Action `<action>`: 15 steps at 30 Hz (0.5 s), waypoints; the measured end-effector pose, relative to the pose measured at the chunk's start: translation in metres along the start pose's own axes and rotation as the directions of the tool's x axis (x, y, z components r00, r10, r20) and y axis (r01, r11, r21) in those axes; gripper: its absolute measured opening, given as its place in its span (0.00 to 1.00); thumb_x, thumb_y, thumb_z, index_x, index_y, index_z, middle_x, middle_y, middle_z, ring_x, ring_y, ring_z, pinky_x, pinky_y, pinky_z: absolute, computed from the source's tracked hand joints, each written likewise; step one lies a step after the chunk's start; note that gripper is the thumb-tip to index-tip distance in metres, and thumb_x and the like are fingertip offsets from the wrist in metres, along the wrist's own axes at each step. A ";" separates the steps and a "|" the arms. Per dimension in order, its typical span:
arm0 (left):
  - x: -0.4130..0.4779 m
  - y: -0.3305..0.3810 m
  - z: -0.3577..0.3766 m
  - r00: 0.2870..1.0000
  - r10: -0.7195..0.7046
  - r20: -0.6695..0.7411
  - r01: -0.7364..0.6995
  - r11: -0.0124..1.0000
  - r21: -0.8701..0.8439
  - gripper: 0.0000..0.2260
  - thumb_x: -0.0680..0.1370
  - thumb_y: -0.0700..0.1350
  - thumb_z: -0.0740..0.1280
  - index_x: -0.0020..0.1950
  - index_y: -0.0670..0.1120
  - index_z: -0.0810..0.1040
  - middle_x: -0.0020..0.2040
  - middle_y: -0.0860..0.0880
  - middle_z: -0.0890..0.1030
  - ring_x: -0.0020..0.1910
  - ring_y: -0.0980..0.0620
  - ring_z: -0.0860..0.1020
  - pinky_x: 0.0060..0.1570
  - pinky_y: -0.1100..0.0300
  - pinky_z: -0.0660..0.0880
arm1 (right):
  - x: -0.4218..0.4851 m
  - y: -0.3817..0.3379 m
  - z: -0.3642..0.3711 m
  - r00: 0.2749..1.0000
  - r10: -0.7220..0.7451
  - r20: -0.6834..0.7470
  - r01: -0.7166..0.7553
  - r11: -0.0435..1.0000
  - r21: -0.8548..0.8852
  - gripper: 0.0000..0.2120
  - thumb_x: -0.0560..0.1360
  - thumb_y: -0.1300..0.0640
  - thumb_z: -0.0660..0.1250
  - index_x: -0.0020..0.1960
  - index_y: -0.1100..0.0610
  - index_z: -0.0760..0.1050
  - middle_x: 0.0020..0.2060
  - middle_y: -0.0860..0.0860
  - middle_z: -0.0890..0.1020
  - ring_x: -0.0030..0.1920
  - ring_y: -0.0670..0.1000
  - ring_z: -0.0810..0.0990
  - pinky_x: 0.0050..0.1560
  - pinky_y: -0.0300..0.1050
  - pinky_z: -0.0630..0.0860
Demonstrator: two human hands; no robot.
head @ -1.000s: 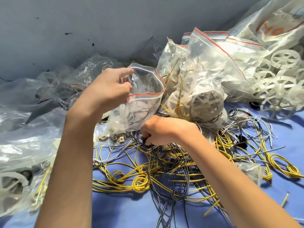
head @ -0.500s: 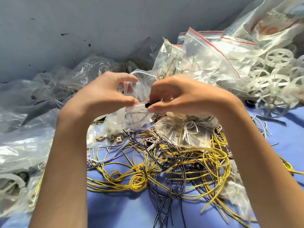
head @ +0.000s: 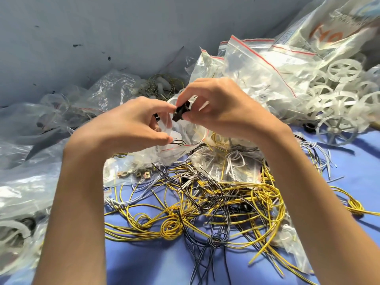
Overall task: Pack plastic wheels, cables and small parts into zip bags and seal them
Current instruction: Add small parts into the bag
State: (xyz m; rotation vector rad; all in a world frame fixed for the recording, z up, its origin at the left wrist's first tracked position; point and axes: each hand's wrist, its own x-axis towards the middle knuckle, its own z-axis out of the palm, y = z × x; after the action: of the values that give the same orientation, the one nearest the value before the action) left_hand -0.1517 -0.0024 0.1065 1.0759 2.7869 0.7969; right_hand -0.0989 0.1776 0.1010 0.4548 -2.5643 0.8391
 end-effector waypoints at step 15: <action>0.004 -0.001 0.000 0.965 -0.078 -0.252 0.078 0.997 -0.010 0.17 0.72 0.37 0.65 0.57 0.51 0.81 0.31 0.57 0.75 0.24 0.61 0.69 0.25 0.73 0.63 | -0.005 -0.004 -0.003 0.975 0.014 0.224 0.000 0.998 -0.062 0.13 0.75 0.61 0.65 0.57 0.51 0.81 0.48 0.44 0.82 0.45 0.39 0.78 0.45 0.29 0.72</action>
State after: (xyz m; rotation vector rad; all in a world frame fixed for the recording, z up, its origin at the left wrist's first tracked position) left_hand -0.1552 -0.0004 0.1072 0.9165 3.0134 0.9901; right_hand -0.0924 0.1769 0.1029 0.5496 -2.7907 0.7459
